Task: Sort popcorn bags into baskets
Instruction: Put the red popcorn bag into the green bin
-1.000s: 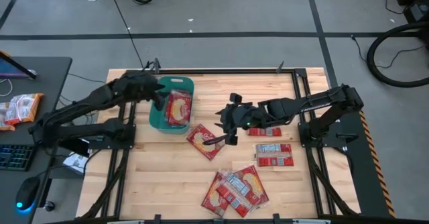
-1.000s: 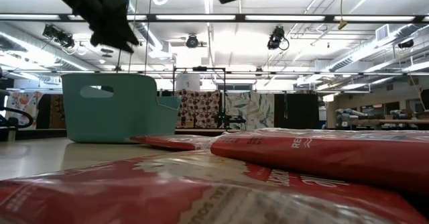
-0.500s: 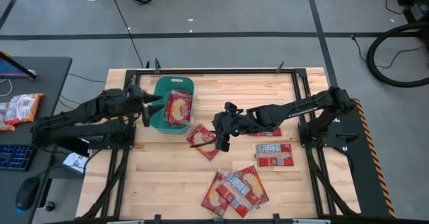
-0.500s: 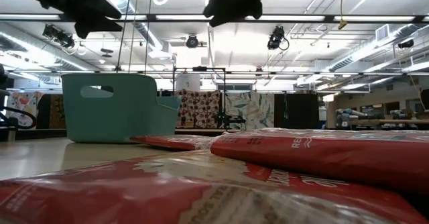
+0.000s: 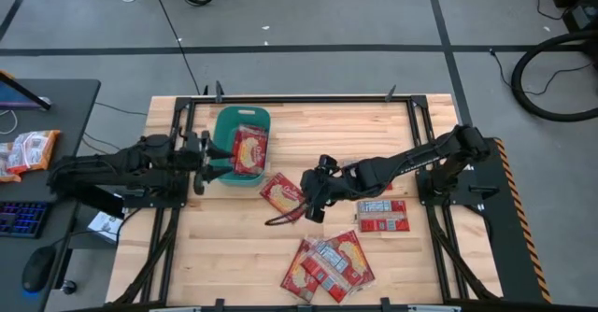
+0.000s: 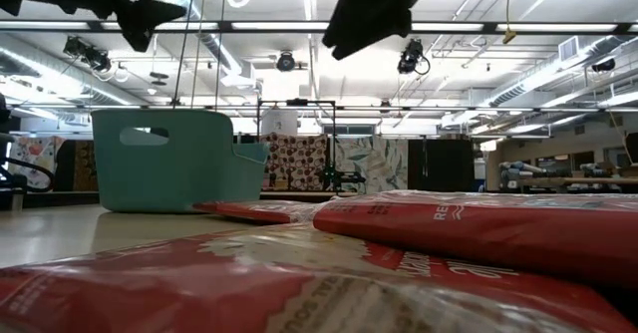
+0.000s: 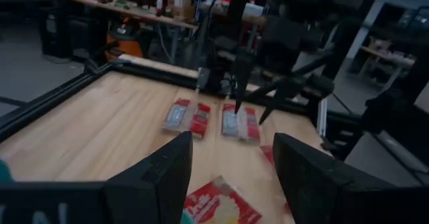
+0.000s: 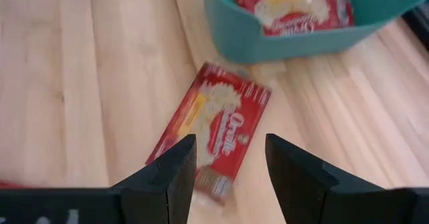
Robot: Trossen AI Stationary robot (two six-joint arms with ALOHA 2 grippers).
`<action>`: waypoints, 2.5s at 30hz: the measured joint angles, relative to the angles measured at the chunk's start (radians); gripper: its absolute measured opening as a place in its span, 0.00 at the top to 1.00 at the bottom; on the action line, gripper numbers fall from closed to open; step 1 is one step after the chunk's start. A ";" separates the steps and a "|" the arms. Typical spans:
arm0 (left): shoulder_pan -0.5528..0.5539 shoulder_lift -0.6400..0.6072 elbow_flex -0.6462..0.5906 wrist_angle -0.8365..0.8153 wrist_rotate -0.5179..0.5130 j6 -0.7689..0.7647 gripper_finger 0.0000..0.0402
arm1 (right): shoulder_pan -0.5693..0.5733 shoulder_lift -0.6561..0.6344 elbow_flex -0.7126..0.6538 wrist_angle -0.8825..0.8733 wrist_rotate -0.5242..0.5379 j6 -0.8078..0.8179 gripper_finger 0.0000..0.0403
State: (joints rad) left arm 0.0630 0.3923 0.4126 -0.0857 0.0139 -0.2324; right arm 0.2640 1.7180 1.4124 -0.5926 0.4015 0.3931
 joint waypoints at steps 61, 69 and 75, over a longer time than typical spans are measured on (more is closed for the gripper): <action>-0.022 0.001 0.001 -0.078 -0.001 -0.042 0.48 | -0.185 -0.002 -0.347 0.050 -0.137 -0.240 0.58; -0.036 0.044 0.002 -0.101 0.045 -0.044 0.48 | 0.011 0.124 -0.248 0.168 0.056 -0.444 0.58; -0.087 0.140 0.001 -0.075 0.046 -0.046 0.48 | 0.093 0.232 -0.149 0.162 0.154 -0.580 0.58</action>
State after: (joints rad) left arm -0.0238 0.5324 0.4137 -0.1611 0.0600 -0.2783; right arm 0.3570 1.9503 1.2636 -0.4307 0.5551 -0.1872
